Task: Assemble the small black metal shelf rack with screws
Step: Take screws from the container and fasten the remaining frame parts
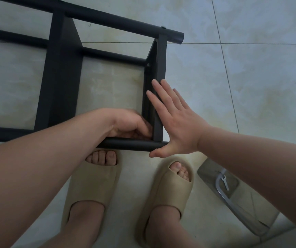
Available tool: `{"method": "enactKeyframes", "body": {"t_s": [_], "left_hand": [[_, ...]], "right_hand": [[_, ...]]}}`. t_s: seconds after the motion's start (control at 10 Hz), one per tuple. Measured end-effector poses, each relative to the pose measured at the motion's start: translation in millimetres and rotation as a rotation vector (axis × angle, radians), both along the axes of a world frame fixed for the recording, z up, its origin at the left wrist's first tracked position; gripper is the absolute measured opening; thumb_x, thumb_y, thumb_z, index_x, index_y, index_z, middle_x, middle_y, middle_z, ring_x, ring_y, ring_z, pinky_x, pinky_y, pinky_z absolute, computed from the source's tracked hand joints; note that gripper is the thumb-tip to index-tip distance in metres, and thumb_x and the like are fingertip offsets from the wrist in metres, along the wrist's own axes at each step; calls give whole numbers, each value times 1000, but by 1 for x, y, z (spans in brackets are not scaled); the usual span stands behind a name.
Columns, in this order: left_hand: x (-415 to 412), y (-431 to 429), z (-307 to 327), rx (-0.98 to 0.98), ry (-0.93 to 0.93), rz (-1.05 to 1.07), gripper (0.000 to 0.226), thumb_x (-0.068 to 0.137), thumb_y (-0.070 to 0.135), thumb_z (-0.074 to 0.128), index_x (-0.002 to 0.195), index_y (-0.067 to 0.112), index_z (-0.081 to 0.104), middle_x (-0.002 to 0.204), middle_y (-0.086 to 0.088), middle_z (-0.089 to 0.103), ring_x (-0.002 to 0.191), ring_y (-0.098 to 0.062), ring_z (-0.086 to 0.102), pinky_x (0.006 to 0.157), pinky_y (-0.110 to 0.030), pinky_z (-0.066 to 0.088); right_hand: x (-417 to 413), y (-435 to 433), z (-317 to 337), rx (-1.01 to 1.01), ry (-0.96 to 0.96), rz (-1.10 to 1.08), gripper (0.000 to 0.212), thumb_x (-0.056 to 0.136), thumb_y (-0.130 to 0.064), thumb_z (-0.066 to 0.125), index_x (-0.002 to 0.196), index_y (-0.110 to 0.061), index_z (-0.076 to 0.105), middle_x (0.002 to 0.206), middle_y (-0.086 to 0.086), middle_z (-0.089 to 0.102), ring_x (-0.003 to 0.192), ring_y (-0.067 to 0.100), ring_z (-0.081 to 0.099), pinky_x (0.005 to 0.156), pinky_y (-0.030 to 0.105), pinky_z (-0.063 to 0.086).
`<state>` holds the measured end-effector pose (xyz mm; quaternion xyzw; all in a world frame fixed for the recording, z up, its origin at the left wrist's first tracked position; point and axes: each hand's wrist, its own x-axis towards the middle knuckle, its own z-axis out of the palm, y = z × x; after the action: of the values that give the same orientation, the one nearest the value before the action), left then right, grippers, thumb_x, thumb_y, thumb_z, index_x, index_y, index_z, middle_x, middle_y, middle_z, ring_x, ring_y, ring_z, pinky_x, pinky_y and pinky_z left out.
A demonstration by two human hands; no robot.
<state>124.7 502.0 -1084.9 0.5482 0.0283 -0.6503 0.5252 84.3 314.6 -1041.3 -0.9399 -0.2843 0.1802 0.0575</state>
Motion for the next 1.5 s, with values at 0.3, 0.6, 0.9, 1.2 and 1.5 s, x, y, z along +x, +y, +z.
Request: {"method": "enactKeyframes", "body": {"t_s": [0.3, 0.6, 0.9, 1.2, 1.5], "left_hand": [[-2, -3, 1, 60, -123, -24, 24, 87, -2, 62, 70, 10, 74, 68, -6, 70, 62, -18, 66, 66, -27, 50], [-3, -4, 1, 32, -7, -5, 22, 90, -2, 55, 83, 3, 75, 85, -15, 72, 78, -24, 69, 76, -31, 56], [-2, -4, -5, 57, -104, 31, 28, 86, -7, 62, 69, 11, 74, 76, -13, 69, 71, -23, 68, 77, -35, 56], [0, -3, -1, -5, -23, 62, 22, 89, -13, 54, 83, 4, 66, 70, -8, 70, 64, -16, 70, 61, -23, 56], [-3, -3, -4, 46, -98, 34, 31, 85, -7, 61, 64, 12, 74, 69, -10, 69, 63, -19, 68, 64, -27, 54]], "right_hand": [[0, 0, 2, -7, 17, -3, 139, 66, -95, 47, 161, -6, -1, 168, 15, -14, 154, 30, -21, 125, 57, 5], [0, 0, 1, -3, 17, -3, 138, 66, -95, 47, 161, -7, -1, 168, 15, -14, 154, 31, -21, 125, 57, 4], [0, 0, 0, 1, 7, -2, 138, 66, -95, 45, 161, -6, 1, 168, 15, -13, 154, 31, -20, 125, 58, 5], [0, 0, 0, -1, 13, -3, 138, 66, -95, 46, 161, -7, 1, 168, 15, -14, 154, 31, -21, 125, 57, 5], [0, 0, -1, 4, 11, -2, 137, 66, -95, 45, 161, -7, 1, 168, 15, -14, 154, 31, -21, 125, 57, 5]]}}
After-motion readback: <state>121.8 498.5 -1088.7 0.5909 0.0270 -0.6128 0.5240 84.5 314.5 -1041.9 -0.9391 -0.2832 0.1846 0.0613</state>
